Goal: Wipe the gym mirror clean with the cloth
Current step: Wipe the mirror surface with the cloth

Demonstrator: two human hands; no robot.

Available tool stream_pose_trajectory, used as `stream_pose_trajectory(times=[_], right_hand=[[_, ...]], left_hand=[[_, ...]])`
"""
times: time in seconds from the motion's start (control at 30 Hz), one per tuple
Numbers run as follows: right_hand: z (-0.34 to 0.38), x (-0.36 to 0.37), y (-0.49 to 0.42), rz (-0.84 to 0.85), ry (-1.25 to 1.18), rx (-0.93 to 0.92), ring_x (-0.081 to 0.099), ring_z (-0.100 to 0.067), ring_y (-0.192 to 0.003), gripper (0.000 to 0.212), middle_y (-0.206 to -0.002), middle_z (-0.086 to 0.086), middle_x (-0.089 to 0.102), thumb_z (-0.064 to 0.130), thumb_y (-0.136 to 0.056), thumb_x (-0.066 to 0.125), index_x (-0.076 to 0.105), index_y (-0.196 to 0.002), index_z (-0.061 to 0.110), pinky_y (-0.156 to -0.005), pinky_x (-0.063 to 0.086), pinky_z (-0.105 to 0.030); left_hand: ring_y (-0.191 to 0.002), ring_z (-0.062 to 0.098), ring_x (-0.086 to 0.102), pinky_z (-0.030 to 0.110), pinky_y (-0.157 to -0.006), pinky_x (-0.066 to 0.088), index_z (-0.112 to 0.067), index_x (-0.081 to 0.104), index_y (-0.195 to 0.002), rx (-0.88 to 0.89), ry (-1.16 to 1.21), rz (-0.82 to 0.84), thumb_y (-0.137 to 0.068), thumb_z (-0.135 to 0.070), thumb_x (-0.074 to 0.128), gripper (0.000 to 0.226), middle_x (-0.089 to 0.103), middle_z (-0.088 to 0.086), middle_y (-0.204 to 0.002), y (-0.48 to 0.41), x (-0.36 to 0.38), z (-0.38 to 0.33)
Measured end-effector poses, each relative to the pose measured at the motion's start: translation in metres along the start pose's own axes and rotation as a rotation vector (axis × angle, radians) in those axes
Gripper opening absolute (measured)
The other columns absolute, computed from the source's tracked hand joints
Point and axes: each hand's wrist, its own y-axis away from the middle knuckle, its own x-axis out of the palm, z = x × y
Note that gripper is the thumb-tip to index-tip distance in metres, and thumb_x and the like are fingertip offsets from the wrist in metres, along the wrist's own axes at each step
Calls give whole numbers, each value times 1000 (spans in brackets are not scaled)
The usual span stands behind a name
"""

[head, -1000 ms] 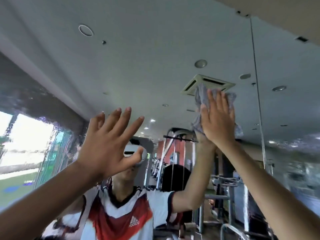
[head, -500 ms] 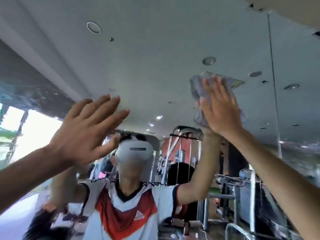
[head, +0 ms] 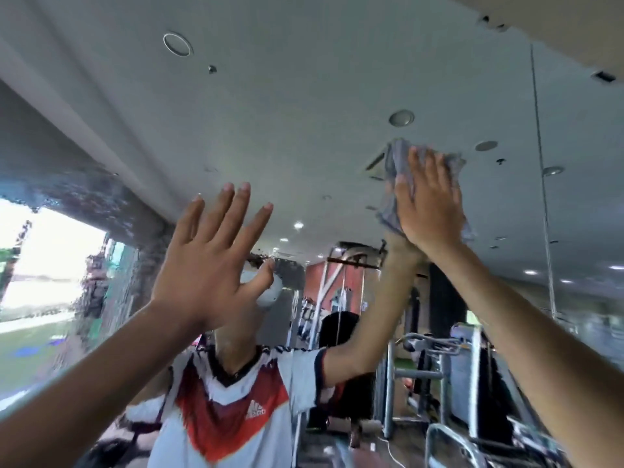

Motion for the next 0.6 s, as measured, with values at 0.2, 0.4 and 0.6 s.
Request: stream_pose_trajectory(times=[0.2,0.4,0.6], right_hand=[[65,4,43,65,-9,-389,7,-26,-153,65,-164,-6,7,52,-102,10,16,-158,19,-122,-4,-45],[-13,-9,63,132,34,-602,13,-22,-152,61,-163,-10,22,50,-105,16,22,-156,17,-119,22,-52],[59,9,58,-52,28,-27,11,-25,-152,65,-164,-10,17,49,-101,13,19,-157,17,-123,8,-49]], left_hand=[[-154,31,16,53,-122,11,-18,28,-158,8,1,-49,-96,-55,28,72,17,14,-166,2,5,2],[-154,36,11,58,-122,7,-13,26,-158,-5,-12,-49,-100,-50,25,69,13,20,-165,17,10,-17],[-154,34,9,57,-123,7,-16,24,-159,16,10,-85,-100,-51,27,69,11,17,-166,25,11,-20]])
